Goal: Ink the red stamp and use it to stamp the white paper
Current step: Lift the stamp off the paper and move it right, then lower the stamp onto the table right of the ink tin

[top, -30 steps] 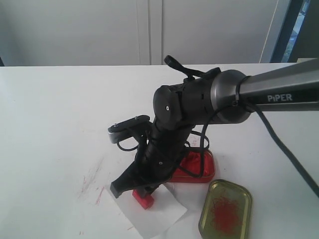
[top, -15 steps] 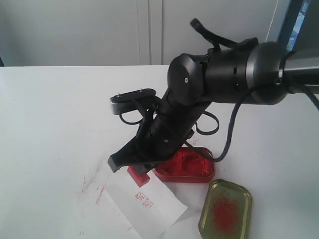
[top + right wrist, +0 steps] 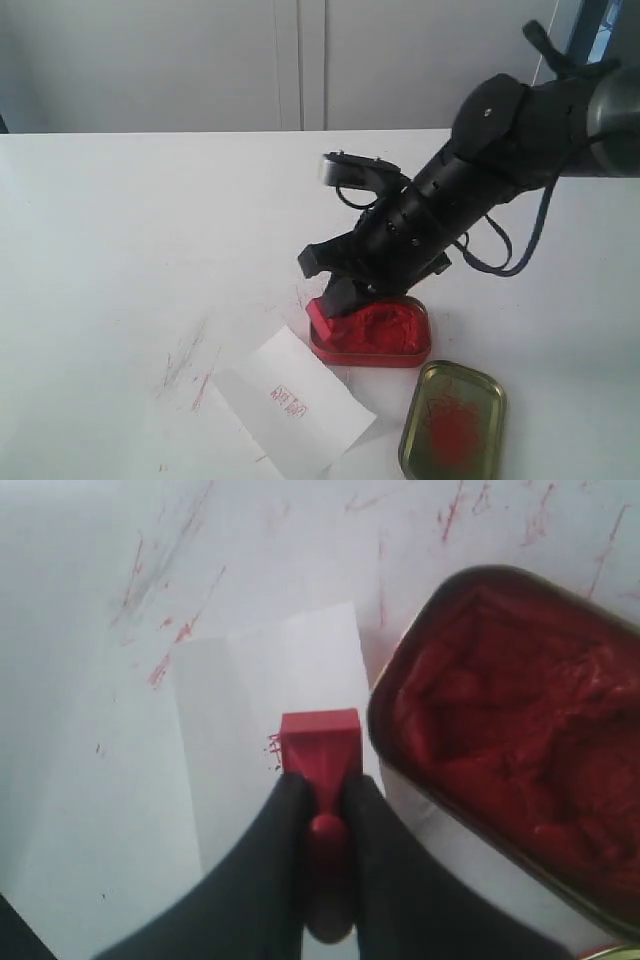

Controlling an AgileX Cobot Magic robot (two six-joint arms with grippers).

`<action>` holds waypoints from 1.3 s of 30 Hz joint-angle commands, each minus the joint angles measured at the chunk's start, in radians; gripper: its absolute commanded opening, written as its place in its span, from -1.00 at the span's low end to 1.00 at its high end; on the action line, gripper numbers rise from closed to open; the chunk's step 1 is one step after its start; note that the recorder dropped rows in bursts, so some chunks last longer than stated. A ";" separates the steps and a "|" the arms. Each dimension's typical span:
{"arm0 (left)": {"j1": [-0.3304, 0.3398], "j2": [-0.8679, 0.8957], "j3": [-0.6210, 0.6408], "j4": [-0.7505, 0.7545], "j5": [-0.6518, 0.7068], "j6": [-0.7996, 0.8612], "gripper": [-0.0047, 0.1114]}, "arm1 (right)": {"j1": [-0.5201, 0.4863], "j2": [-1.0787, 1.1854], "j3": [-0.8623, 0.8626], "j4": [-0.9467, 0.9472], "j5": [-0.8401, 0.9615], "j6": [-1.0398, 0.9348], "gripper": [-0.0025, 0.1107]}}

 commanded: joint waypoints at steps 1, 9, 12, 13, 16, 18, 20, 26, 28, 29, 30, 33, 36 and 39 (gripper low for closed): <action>0.002 0.007 -0.006 -0.010 0.001 0.000 -0.92 | -0.103 -0.009 0.039 0.103 0.001 -0.122 -0.96; 0.002 0.007 -0.006 -0.010 0.001 0.000 -0.92 | -0.283 0.011 0.045 0.281 0.013 -0.276 -0.96; 0.002 0.007 -0.006 -0.010 0.001 0.000 -0.92 | -0.333 0.044 0.045 0.349 0.020 -0.305 -0.96; 0.002 0.007 -0.006 -0.010 0.001 0.000 -0.92 | -0.345 0.057 0.045 0.369 0.023 -0.320 -0.96; 0.002 0.007 -0.006 -0.010 0.001 0.000 -0.92 | -0.363 0.099 0.045 0.453 0.037 -0.379 -0.96; 0.002 0.007 -0.006 -0.010 0.001 0.000 -0.92 | -0.366 0.134 0.045 0.520 0.043 -0.438 -0.96; 0.002 0.007 -0.006 -0.010 0.001 0.000 -0.92 | -0.368 0.166 0.045 0.582 0.039 -0.485 -0.96; 0.002 0.007 -0.006 -0.010 0.001 0.000 -0.92 | -0.368 0.259 0.029 0.671 0.016 -0.526 -0.96; 0.002 0.007 -0.006 -0.010 0.001 0.000 -0.92 | -0.368 0.275 0.027 0.671 0.011 -0.526 -0.96; 0.002 0.007 -0.006 -0.010 0.001 0.000 -0.92 | -0.368 0.284 0.027 0.671 0.005 -0.526 -0.96; 0.002 0.007 -0.006 -0.010 0.001 0.000 -0.92 | -0.368 0.288 0.027 0.671 0.000 -0.526 -0.96; 0.002 0.007 -0.006 -0.010 0.001 0.000 -0.92 | -0.368 0.298 0.027 0.671 -0.025 -0.522 -0.96; 0.002 0.007 -0.006 -0.010 0.001 0.000 -0.92 | -0.368 0.298 0.027 0.669 -0.060 -0.505 -0.96; 0.002 0.007 -0.006 -0.010 0.001 0.000 -0.92 | -0.368 0.298 0.027 0.669 -0.080 -0.485 -0.94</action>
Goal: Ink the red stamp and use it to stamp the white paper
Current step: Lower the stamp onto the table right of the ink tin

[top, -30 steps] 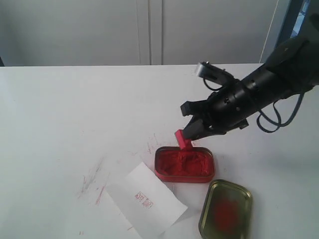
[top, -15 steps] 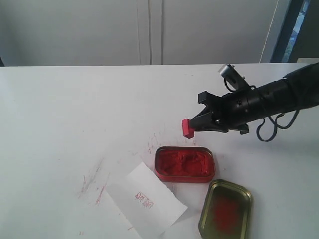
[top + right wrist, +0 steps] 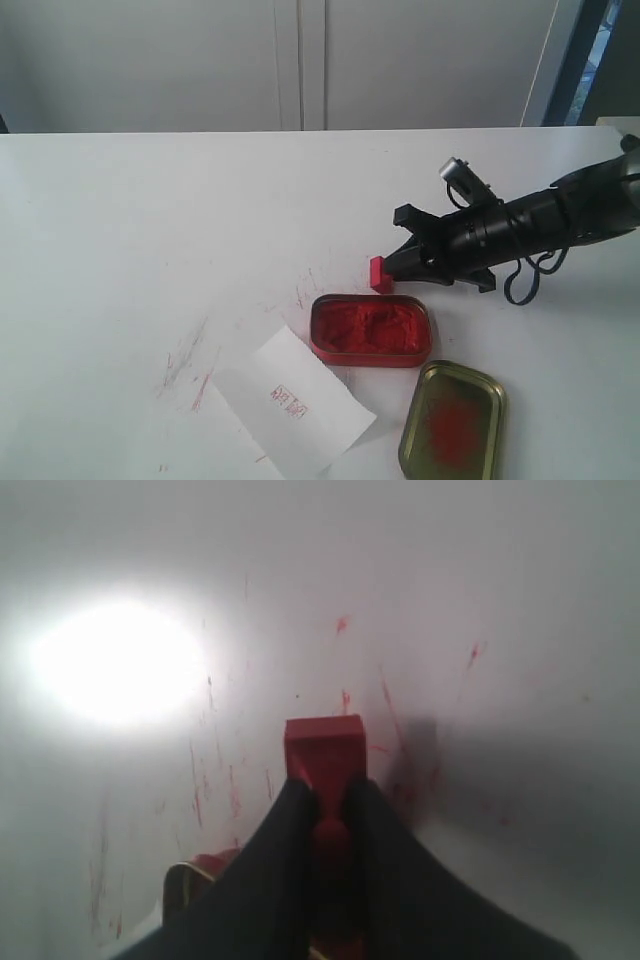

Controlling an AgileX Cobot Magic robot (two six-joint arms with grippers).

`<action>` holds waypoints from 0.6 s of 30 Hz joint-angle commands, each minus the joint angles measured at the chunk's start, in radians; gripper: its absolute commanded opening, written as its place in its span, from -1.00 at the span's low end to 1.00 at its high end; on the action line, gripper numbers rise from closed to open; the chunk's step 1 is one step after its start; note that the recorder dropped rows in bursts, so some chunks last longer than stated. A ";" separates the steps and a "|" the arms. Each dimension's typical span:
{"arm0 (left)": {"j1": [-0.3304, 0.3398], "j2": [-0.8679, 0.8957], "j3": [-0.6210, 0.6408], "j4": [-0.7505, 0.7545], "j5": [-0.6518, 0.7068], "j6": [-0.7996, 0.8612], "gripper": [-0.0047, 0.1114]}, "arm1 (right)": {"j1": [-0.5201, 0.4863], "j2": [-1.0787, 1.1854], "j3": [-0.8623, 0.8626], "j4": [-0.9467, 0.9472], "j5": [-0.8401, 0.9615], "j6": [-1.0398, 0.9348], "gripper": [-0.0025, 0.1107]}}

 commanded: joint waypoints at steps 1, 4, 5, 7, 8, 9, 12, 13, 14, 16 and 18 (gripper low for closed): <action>0.002 0.007 -0.006 -0.010 0.001 0.000 -0.92 | -0.008 -0.001 -0.006 0.005 -0.037 0.013 -0.90; 0.002 0.007 -0.006 -0.010 0.001 0.000 -0.92 | -0.008 -0.001 -0.006 0.005 -0.057 0.044 -0.69; 0.002 0.007 -0.006 -0.010 0.001 0.000 -0.92 | -0.008 -0.001 -0.006 0.003 -0.065 0.052 -0.62; 0.002 0.007 -0.006 -0.010 0.001 0.000 -0.92 | -0.008 -0.001 -0.006 0.003 -0.082 0.070 -0.44; 0.002 0.007 -0.006 -0.010 0.001 0.000 -0.92 | -0.008 -0.001 -0.006 0.001 -0.087 0.079 -0.39; 0.002 0.007 -0.006 -0.010 0.001 0.000 -0.92 | -0.008 -0.001 -0.006 -0.003 -0.095 0.097 -0.32; 0.002 0.007 -0.006 -0.010 0.001 0.000 -0.92 | -0.008 -0.017 -0.002 -0.021 -0.139 0.132 -0.21; 0.002 0.007 -0.006 -0.010 0.001 0.000 -0.92 | -0.008 -0.030 -0.002 -0.042 -0.157 0.144 -0.20; 0.002 0.007 -0.006 -0.010 0.001 0.000 -0.92 | -0.008 -0.038 -0.002 -0.058 -0.170 0.156 -0.20; 0.002 0.007 -0.006 -0.010 0.001 0.000 -0.92 | -0.008 -0.063 -0.002 -0.120 -0.205 0.210 -0.20; 0.002 0.007 -0.006 -0.010 0.001 0.000 -0.92 | -0.008 -0.088 -0.002 -0.232 -0.231 0.282 -0.20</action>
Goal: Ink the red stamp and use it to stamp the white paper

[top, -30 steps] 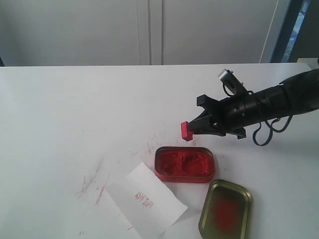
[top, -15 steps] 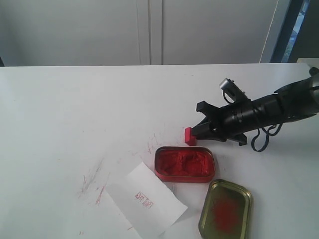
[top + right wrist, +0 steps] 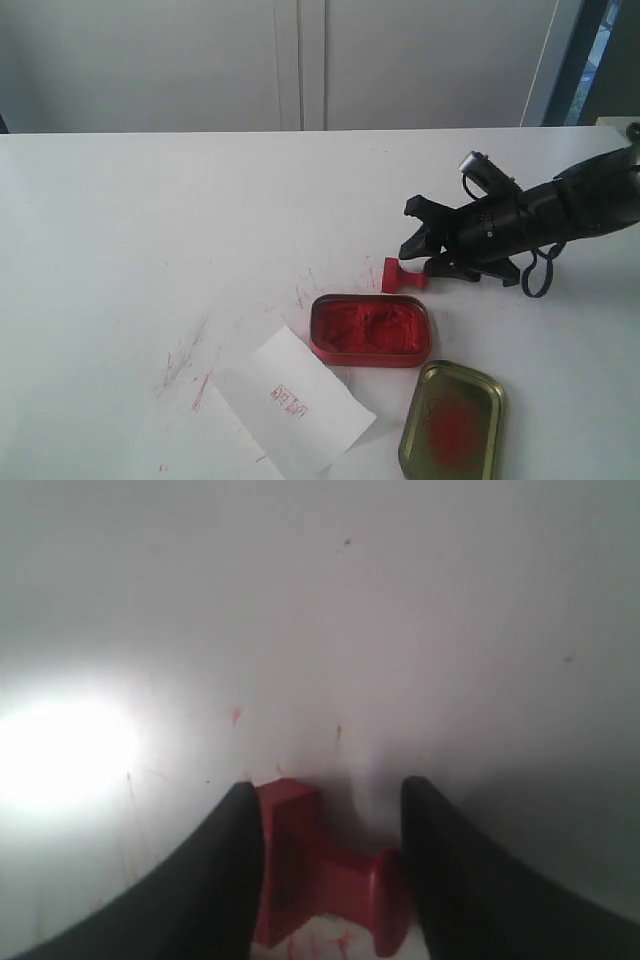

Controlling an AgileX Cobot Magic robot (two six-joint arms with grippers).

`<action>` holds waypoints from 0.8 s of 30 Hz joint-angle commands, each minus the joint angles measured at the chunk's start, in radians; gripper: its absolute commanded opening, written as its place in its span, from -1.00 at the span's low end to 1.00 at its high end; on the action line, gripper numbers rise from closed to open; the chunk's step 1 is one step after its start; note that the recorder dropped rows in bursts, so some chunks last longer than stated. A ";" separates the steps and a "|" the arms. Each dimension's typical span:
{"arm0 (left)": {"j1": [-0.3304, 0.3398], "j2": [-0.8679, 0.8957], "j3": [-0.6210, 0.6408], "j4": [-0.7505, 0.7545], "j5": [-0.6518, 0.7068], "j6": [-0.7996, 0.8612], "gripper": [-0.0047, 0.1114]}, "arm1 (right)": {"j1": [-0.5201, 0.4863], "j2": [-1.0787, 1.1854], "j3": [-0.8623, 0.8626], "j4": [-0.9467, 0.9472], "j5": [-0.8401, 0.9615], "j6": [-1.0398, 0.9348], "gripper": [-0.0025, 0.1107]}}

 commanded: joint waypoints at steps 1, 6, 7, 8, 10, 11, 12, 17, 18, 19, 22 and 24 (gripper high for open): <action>0.002 0.007 -0.006 -0.010 0.001 0.000 -0.92 | -0.008 -0.067 -0.002 -0.228 -0.063 0.159 -0.20; 0.002 0.007 -0.006 -0.010 0.001 0.000 -0.92 | -0.008 -0.136 -0.002 -0.495 -0.072 0.339 -0.20; 0.002 0.007 -0.006 -0.010 0.001 0.000 -0.92 | -0.008 -0.150 -0.002 -0.523 -0.068 0.351 -0.20; 0.002 0.007 -0.006 -0.010 0.001 0.000 -0.92 | -0.008 -0.161 -0.002 -0.542 -0.067 0.356 -0.21; 0.002 0.007 -0.006 -0.010 0.001 0.000 -0.92 | -0.008 -0.188 -0.002 -0.566 -0.049 0.361 -0.23; 0.002 0.007 -0.006 -0.010 0.001 0.000 -0.92 | -0.008 -0.201 -0.002 -0.568 -0.036 0.361 -0.27; 0.002 0.007 -0.006 -0.010 0.001 0.000 -0.92 | -0.008 -0.214 -0.002 -0.571 -0.019 0.361 -0.33; 0.002 0.007 -0.006 -0.010 0.001 0.000 -0.92 | -0.008 -0.263 -0.002 -0.590 0.057 0.361 -0.63; 0.002 0.007 -0.006 -0.010 0.001 0.000 -0.92 | -0.008 -0.269 -0.002 -0.599 0.070 0.363 -0.69; 0.002 0.007 -0.006 -0.010 0.001 0.000 -0.92 | -0.008 -0.276 -0.002 -0.613 0.081 0.367 -0.75; 0.002 0.007 -0.006 -0.010 0.001 0.000 -0.92 | -0.008 -0.297 -0.002 -0.671 0.122 0.396 -0.96; 0.002 0.007 -0.006 -0.010 0.001 0.000 -0.92 | -0.008 -0.314 0.004 -0.736 0.148 0.458 -0.96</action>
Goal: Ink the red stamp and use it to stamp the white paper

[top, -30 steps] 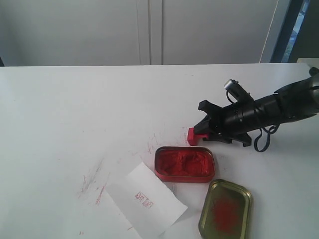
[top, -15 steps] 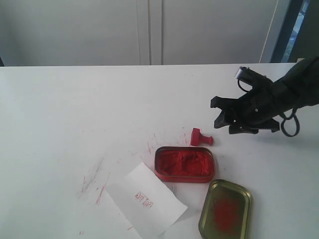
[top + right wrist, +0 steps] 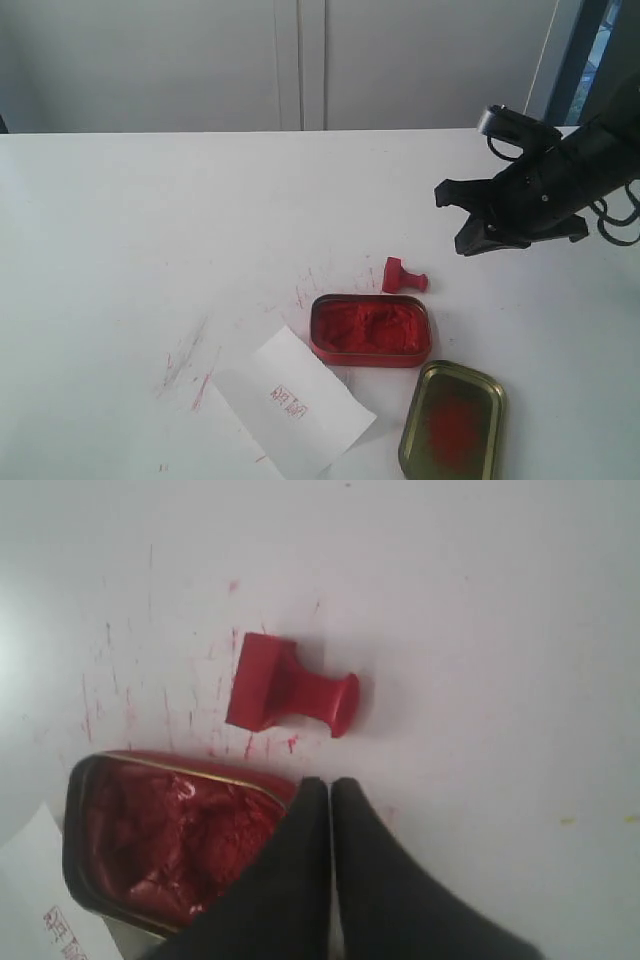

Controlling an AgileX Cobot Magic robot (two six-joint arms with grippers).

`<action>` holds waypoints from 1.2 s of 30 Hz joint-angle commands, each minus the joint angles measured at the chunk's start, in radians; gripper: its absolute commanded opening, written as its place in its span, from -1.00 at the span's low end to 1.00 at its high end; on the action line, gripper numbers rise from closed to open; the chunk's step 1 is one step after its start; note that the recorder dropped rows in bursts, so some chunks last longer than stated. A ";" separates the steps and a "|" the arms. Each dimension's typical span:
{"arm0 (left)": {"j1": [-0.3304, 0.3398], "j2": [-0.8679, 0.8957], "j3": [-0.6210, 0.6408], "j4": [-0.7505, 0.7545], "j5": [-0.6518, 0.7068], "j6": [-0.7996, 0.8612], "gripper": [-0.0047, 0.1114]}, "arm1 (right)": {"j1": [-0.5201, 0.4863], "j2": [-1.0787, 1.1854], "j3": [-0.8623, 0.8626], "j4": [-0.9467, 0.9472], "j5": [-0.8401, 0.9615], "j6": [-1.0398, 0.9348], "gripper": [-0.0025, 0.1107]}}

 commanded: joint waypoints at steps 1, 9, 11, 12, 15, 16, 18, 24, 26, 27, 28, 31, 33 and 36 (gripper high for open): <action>0.002 0.007 -0.006 -0.010 0.001 0.000 -0.92 | -0.008 -0.039 0.016 -0.110 0.050 0.101 -0.96; 0.002 0.007 -0.006 -0.010 0.001 0.000 -0.92 | -0.008 -0.072 0.032 -0.322 0.089 0.363 -0.96; 0.002 0.007 -0.006 -0.010 0.001 0.000 -0.92 | -0.008 -0.077 0.032 -0.513 0.141 0.527 -0.96; 0.002 0.007 -0.006 -0.010 0.001 0.000 -0.92 | -0.008 -0.079 0.032 -0.570 0.178 0.567 -0.96; 0.002 0.007 -0.006 -0.010 0.001 0.000 -0.92 | -0.008 -0.088 0.037 -0.645 0.247 0.598 -0.96; 0.002 0.007 -0.006 -0.010 0.001 0.000 -0.92 | -0.008 -0.095 0.045 -0.645 0.245 0.598 -0.96; 0.002 0.007 -0.006 -0.010 0.001 0.000 -0.92 | -0.008 -0.114 0.068 -0.647 0.224 0.598 -0.96; 0.002 0.007 -0.006 -0.010 0.001 0.000 -0.92 | -0.008 -0.196 0.150 -0.670 0.180 0.598 -0.96; 0.002 0.007 -0.006 -0.010 0.001 0.000 -0.92 | -0.008 -0.225 0.176 -0.672 0.164 0.598 -0.96; 0.002 0.007 -0.006 -0.010 0.001 0.000 -0.92 | -0.008 -0.239 0.185 -0.677 0.159 0.598 -0.96; 0.002 0.007 -0.006 -0.010 0.001 0.000 -0.92 | -0.008 -0.252 0.192 -0.682 0.159 0.598 -0.96; 0.002 0.007 -0.006 -0.010 0.001 0.000 -0.92 | -0.008 -0.298 0.209 -0.700 0.157 0.630 -0.96; 0.002 0.007 -0.006 -0.010 0.001 0.000 -0.92 | -0.008 -0.334 0.219 -0.711 0.155 0.637 -0.96; 0.002 0.007 -0.006 -0.010 0.001 0.000 -0.92 | -0.008 -0.402 0.233 -0.735 0.155 0.653 -0.96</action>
